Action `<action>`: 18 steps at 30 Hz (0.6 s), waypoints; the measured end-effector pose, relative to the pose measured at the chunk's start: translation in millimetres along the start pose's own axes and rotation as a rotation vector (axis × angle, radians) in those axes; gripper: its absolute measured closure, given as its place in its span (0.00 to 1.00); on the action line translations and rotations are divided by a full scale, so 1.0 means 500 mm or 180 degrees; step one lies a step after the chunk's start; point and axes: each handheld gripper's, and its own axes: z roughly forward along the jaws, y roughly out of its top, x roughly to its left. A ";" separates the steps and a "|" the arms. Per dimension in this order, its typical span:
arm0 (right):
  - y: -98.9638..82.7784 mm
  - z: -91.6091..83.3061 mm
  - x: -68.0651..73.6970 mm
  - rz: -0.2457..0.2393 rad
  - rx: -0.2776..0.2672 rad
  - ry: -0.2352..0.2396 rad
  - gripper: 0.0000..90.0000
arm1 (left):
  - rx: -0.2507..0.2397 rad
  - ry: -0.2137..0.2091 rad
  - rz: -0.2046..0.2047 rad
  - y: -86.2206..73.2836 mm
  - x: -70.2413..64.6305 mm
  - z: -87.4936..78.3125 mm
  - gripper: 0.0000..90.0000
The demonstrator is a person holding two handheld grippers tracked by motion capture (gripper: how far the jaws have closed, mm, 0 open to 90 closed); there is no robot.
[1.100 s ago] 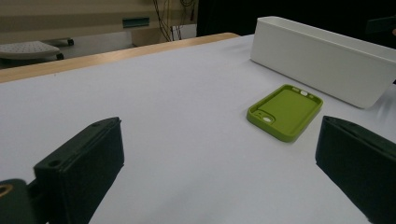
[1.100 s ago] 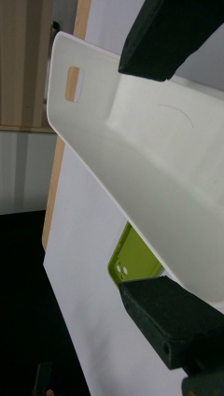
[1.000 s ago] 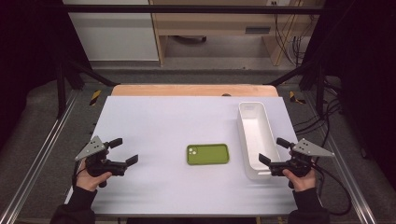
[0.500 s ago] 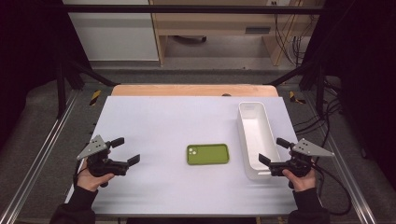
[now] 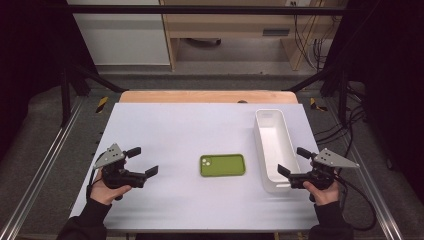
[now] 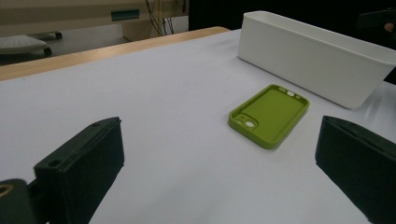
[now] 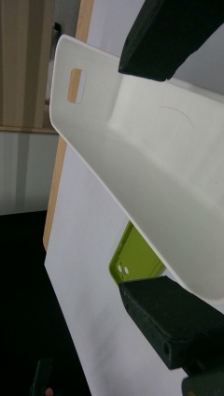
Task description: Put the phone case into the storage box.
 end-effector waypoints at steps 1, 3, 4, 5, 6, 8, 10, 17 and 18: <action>0.000 0.000 0.000 -0.0002 0.0000 0.0000 0.01 | 0.0005 0.0009 -0.0006 0.001 -0.002 0.003 0.01; 0.000 0.000 0.000 -0.0004 -0.0004 0.0002 0.01 | 0.0012 0.0011 -0.0006 0.002 -0.003 0.005 0.01; 0.000 0.000 0.000 -0.0010 0.0000 0.0000 0.01 | 0.0016 0.0009 -0.0005 0.002 -0.004 0.008 0.01; 0.000 0.000 0.000 -0.0010 0.0000 0.0000 0.01 | 0.0023 0.0008 -0.0006 0.003 -0.006 0.010 0.01; 0.000 0.000 0.001 0.0010 0.0010 0.0004 0.00 | 0.0024 0.0009 -0.0010 0.004 -0.008 0.013 0.01; 0.000 0.001 0.001 0.0003 0.0021 0.0003 0.00 | 0.0032 0.0009 -0.0019 0.007 -0.011 0.017 0.02; 0.000 0.001 0.001 0.0001 0.0026 0.0004 0.00 | 0.0037 0.0005 -0.0022 0.008 -0.014 0.021 0.02; 0.000 0.001 0.001 0.0003 0.0024 0.0005 0.01 | 0.0107 0.0001 -0.0013 0.014 -0.027 0.038 0.02; 0.000 0.001 0.001 0.0002 0.0031 0.0008 0.01 | 0.0113 -0.0002 -0.0011 0.015 -0.029 0.041 0.02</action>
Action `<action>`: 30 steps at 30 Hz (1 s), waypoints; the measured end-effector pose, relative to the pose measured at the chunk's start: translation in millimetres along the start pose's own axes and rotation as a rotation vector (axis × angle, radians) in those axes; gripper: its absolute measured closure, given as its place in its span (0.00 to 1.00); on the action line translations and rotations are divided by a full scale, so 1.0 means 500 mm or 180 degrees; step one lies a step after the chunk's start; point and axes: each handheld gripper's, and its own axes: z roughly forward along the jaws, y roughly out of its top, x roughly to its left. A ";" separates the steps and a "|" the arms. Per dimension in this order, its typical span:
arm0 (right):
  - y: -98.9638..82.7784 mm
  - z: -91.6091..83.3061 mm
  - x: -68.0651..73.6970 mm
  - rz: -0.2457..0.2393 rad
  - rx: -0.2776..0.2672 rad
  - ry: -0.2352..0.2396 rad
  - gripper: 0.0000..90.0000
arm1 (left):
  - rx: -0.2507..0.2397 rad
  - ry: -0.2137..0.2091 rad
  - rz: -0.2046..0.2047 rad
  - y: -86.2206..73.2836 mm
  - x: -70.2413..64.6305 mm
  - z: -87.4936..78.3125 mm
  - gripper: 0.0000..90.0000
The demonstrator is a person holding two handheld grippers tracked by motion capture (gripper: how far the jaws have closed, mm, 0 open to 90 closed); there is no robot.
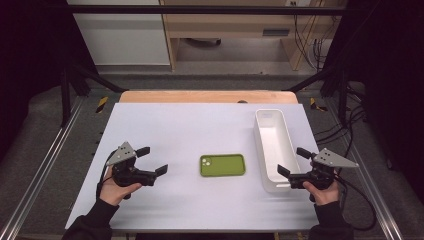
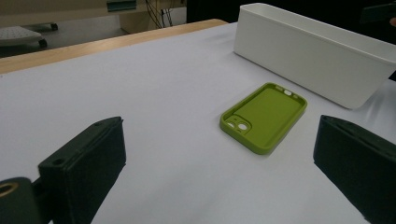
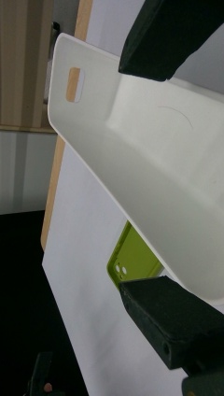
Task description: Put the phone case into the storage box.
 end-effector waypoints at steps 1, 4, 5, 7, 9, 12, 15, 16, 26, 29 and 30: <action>0.000 0.000 0.000 -0.0008 0.0002 0.0000 0.01 | 0.0009 0.0000 0.0001 0.001 -0.002 0.003 0.03; 0.000 0.000 0.000 -0.0008 -0.0001 0.0010 0.01 | 0.0023 -0.0009 -0.0007 0.004 -0.007 0.011 0.03; 0.000 0.000 0.000 -0.0008 -0.0001 0.0010 0.01 | 0.0029 -0.0015 -0.0012 0.004 -0.009 0.013 0.03; 0.001 0.000 0.000 -0.0018 -0.0005 0.0000 0.01 | 0.0043 -0.0018 -0.0004 0.005 -0.012 0.019 0.04; 0.001 -0.001 0.000 -0.0012 -0.0003 0.0000 0.01 | 0.0062 -0.0016 0.0003 0.005 -0.015 0.023 0.04; 0.001 -0.001 0.000 -0.0017 -0.0007 -0.0005 0.01 | 0.0075 -0.0015 0.0008 0.007 -0.020 0.030 0.04; 0.001 -0.001 0.000 -0.0022 -0.0013 -0.0005 0.01 | 0.0093 -0.0027 0.0008 0.013 -0.026 0.038 0.04; 0.002 -0.001 0.000 -0.0030 -0.0019 -0.0007 0.01 | 0.0091 -0.0029 0.0005 0.015 -0.028 0.041 0.04; 0.002 -0.001 0.001 -0.0024 -0.0010 -0.0007 0.00 | 0.0125 -0.0053 0.0025 0.043 -0.043 0.077 0.06; 0.002 -0.001 0.001 -0.0025 -0.0007 -0.0008 0.01 | 0.0129 -0.0068 0.0018 0.052 -0.046 0.088 0.07; 0.002 -0.001 0.001 -0.0025 -0.0008 -0.0007 0.01 | 0.0127 -0.0082 0.0017 0.055 -0.047 0.091 0.08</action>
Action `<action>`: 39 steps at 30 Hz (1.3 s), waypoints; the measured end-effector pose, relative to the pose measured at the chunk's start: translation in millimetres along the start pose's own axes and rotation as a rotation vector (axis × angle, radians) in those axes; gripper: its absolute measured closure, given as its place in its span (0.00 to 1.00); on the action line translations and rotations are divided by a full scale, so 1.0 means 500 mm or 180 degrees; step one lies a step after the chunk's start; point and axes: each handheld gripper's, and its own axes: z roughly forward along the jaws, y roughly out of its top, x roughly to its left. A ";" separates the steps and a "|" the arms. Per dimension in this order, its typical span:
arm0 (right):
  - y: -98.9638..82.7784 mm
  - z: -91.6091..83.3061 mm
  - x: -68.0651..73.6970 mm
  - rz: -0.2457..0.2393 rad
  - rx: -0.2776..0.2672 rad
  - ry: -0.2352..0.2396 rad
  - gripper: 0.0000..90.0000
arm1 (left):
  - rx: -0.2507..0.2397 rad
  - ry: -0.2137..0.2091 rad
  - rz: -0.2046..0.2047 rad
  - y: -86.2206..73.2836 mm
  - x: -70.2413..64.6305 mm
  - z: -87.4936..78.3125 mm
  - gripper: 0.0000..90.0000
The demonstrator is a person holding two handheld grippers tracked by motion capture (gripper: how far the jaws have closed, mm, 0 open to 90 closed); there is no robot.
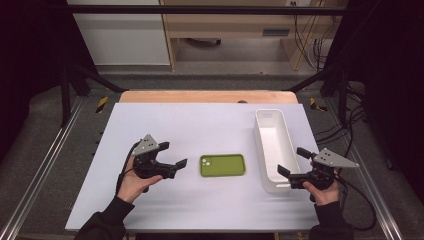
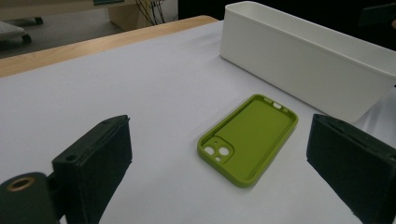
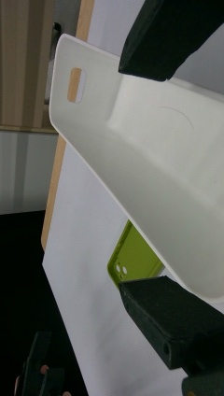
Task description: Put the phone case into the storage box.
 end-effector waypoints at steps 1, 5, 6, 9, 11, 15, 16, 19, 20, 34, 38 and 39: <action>0.000 0.000 0.000 0.0001 0.0000 0.0001 0.00 | -0.0002 -0.0004 0.0005 0.003 -0.002 0.004 0.08; 0.001 -0.002 0.000 -0.0010 -0.0011 0.0001 0.01 | 0.0005 -0.0032 0.0020 0.014 -0.008 0.021 0.10; 0.002 -0.002 0.000 0.0003 -0.0010 0.0002 0.01 | 0.0011 -0.0038 0.0023 0.017 -0.010 0.026 0.10; 0.002 -0.003 0.000 0.0000 -0.0016 0.0001 0.00 | 0.0022 -0.0046 0.0031 0.023 -0.015 0.040 0.11; 0.002 -0.003 0.000 -0.0003 -0.0018 0.0007 0.00 | 0.0032 -0.0048 0.0037 0.027 -0.017 0.050 0.12; 0.002 -0.002 0.000 -0.0012 -0.0004 0.0005 0.00 | 0.0053 -0.0063 0.0030 0.034 -0.023 0.070 0.14; 0.002 -0.002 0.001 0.0004 0.0006 0.0010 0.01 | 0.0050 -0.0054 0.0031 0.036 -0.025 0.075 0.15; 0.002 -0.002 0.001 -0.0005 0.0006 0.0005 0.00 | 0.0062 -0.0025 0.0060 0.043 -0.030 0.092 0.17; 0.002 -0.002 0.001 -0.0011 0.0002 0.0005 0.01 | 0.0068 -0.0018 0.0072 0.045 -0.032 0.097 0.19; 0.002 -0.001 0.001 -0.0013 0.0019 0.0007 0.01 | 0.0118 0.0010 0.0100 0.058 -0.046 0.157 0.34; 0.002 -0.001 0.001 -0.0013 0.0023 0.0008 0.00 | 0.0149 0.0032 0.0097 0.061 -0.047 0.171 0.41; 0.002 -0.001 0.001 -0.0017 0.0022 0.0010 0.01 | 0.0152 0.0031 0.0101 0.062 -0.047 0.175 0.43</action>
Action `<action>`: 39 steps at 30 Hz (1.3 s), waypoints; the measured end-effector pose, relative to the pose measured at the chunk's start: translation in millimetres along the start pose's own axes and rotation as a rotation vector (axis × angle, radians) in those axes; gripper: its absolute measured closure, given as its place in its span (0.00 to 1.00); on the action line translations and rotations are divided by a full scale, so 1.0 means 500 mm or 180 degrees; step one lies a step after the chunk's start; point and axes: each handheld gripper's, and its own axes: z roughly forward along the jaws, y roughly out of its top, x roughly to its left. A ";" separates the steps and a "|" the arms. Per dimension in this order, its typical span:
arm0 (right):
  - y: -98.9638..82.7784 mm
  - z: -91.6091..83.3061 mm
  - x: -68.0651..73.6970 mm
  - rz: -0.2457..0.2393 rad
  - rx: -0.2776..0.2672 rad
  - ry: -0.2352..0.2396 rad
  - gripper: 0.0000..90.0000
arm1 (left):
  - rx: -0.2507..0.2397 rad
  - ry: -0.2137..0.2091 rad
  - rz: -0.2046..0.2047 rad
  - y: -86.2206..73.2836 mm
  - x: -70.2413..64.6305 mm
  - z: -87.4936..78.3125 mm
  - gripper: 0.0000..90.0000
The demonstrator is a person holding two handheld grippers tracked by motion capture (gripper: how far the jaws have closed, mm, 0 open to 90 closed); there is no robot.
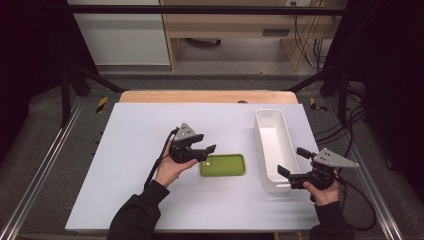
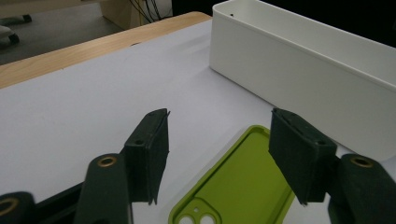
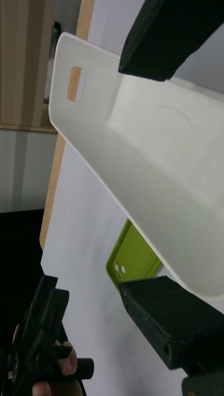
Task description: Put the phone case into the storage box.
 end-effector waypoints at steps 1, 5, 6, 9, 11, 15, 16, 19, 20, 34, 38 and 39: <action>0.000 0.000 0.000 0.0002 0.0001 0.0001 0.00 | -0.0002 0.0009 0.0011 0.002 -0.001 0.003 0.46; 0.000 -0.001 0.000 0.0006 -0.0004 0.0001 0.01 | 0.0011 0.0046 0.0007 0.007 -0.004 0.017 0.54; 0.001 -0.001 -0.001 -0.0001 -0.0009 -0.0001 0.01 | 0.0025 0.0058 0.0007 0.008 -0.005 0.021 0.56; 0.001 -0.002 -0.001 0.0003 -0.0010 0.0004 0.00 | 0.0060 0.0052 0.0014 0.012 -0.005 0.033 0.63; 0.001 -0.002 -0.001 0.0002 -0.0005 -0.0003 0.01 | 0.0075 0.0041 0.0006 0.016 -0.007 0.040 0.67; 0.001 -0.001 -0.001 0.0002 -0.0006 0.0005 0.01 | 0.0109 0.0045 0.0001 0.022 -0.012 0.056 0.74; 0.001 -0.001 -0.001 0.0000 -0.0005 0.0004 0.00 | 0.0123 0.0041 -0.0014 0.023 -0.013 0.060 0.76; 0.001 -0.001 -0.001 -0.0003 -0.0002 0.0006 0.01 | 0.0177 0.0034 -0.0035 0.024 -0.017 0.075 0.81; 0.001 -0.001 -0.001 -0.0006 -0.0002 0.0007 0.00 | 0.0181 0.0034 -0.0035 0.025 -0.019 0.079 0.82; 0.001 0.000 -0.001 -0.0007 -0.0002 0.0017 0.00 | 0.0386 0.0091 0.0088 0.033 -0.052 0.145 0.96; 0.001 0.000 0.000 -0.0008 0.0001 0.0017 0.00 | 0.0443 0.0110 0.0116 0.031 -0.057 0.161 1.00; 0.001 0.000 -0.001 -0.0013 -0.0002 0.0015 0.01 | 0.0457 0.0108 0.0115 0.031 -0.058 0.164 1.00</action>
